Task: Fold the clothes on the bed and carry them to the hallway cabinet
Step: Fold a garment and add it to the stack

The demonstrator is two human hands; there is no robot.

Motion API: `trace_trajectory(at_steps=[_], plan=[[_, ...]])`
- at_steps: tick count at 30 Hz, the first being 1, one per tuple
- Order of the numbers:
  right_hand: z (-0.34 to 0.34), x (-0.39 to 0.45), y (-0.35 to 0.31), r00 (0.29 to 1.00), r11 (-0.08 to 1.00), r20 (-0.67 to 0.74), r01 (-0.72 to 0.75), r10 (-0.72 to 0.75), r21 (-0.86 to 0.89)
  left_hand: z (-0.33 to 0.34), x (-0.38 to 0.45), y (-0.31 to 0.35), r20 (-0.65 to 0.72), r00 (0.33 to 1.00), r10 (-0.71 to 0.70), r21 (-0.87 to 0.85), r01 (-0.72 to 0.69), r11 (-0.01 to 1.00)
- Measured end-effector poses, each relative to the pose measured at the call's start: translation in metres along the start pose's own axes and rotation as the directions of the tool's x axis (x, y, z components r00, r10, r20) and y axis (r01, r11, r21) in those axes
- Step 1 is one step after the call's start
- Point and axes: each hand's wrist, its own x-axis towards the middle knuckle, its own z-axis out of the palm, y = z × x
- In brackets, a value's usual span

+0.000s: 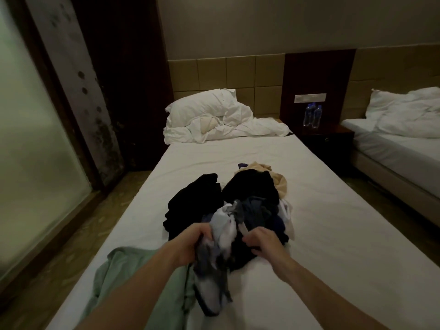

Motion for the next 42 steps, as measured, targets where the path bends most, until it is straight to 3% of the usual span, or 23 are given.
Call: trace_trajectory(at_steps=[1, 3, 5, 7, 9, 11, 12, 15, 18, 21, 24, 26, 27, 29, 31, 34, 36, 38, 42], plan=[[-0.002, 0.005, 0.005, 0.992, 0.987, -0.013, -0.119, 0.122, 0.108, 0.0, -0.006, 0.0, 0.093, 0.995, -0.021, -0.019, 0.023, 1.0], [0.005, 0.008, 0.008, 0.942, 0.902, 0.102, -0.335, 0.319, 0.273, 0.0, -0.007, -0.006, 0.172, 0.985, -0.033, 0.008, 0.032, 0.999], [0.018, 0.008, 0.014, 0.928, 0.867, 0.18, -0.37, 0.326, 0.335, -0.003, 0.001, -0.013, 0.176, 0.981, -0.088, 0.0, 0.089, 0.996], [0.032, 0.006, 0.018, 0.952, 0.894, 0.142, -0.303, 0.271, 0.33, -0.004, 0.007, -0.021, 0.131, 0.982, -0.138, 0.01, 0.138, 0.99], [0.035, 0.007, 0.019, 0.975, 0.946, 0.067, -0.22, 0.211, 0.238, -0.009, 0.014, -0.027, 0.019, 0.986, -0.165, 0.184, 0.159, 0.97], [0.032, 0.008, 0.018, 0.991, 0.992, 0.087, -0.104, 0.098, 0.065, -0.012, 0.022, -0.034, -0.138, 0.99, -0.041, 0.371, 0.09, 0.924], [0.031, 0.007, 0.015, 0.989, 0.999, 0.144, -0.018, 0.023, -0.035, -0.013, 0.027, -0.035, -0.174, 0.983, 0.065, 0.37, 0.004, 0.929], [0.037, -0.002, 0.005, 0.907, 0.928, 0.393, 0.268, -0.153, -0.258, -0.009, 0.036, -0.029, -0.024, 0.975, 0.219, 0.225, -0.208, 0.952], [0.04, -0.011, -0.003, 0.856, 0.893, 0.471, 0.365, -0.213, -0.261, -0.005, 0.032, -0.023, 0.146, 0.957, 0.252, 0.264, -0.283, 0.922], [0.032, -0.019, -0.012, 0.898, 0.936, 0.347, 0.329, -0.27, -0.123, -0.004, 0.026, -0.023, 0.096, 0.93, 0.355, 0.245, -0.368, 0.897], [0.022, -0.015, -0.012, 0.94, 0.94, -0.019, 0.341, -0.342, -0.02, 0.005, 0.018, -0.017, -0.011, 0.931, 0.365, 0.087, -0.363, 0.928], [0.015, -0.012, -0.015, 0.93, 0.953, -0.229, 0.301, -0.287, 0.025, 0.013, 0.01, -0.008, -0.032, 0.947, 0.32, -0.043, -0.321, 0.946], [0.01, -0.012, -0.017, 0.94, 0.959, -0.227, 0.276, -0.256, 0.059, 0.017, 0.006, -0.003, -0.026, 0.954, 0.3, -0.084, -0.301, 0.95], [0.001, -0.015, -0.024, 0.973, 0.958, -0.038, 0.23, -0.227, 0.17, 0.025, -0.006, 0.006, -0.016, 0.964, 0.264, -0.104, -0.264, 0.959], [-0.006, -0.02, -0.031, 0.964, 0.963, 0.108, 0.225, -0.241, 0.148, 0.034, -0.014, 0.012, 0.053, 0.969, 0.241, -0.086, -0.236, 0.968], [-0.011, -0.023, -0.039, 0.958, 0.954, -0.004, 0.285, -0.286, -0.096, 0.041, -0.02, 0.021, 0.017, 0.959, 0.282, -0.117, -0.278, 0.953], [-0.02, -0.019, -0.041, 0.946, 0.939, -0.104, 0.284, -0.308, -0.195, 0.034, -0.017, 0.028, -0.052, 0.933, 0.357, -0.179, -0.36, 0.915], [-0.032, -0.016, -0.047, 0.924, 0.926, -0.204, 0.264, -0.322, -0.269, 0.025, -0.02, 0.033, -0.034, 0.912, 0.408, -0.176, -0.408, 0.896], [-0.056, -0.022, -0.069, 0.893, 0.927, -0.289, 0.277, -0.345, -0.251, 0.004, -0.022, 0.04, -0.126, 0.815, 0.566, 0.155, -0.548, 0.822]])
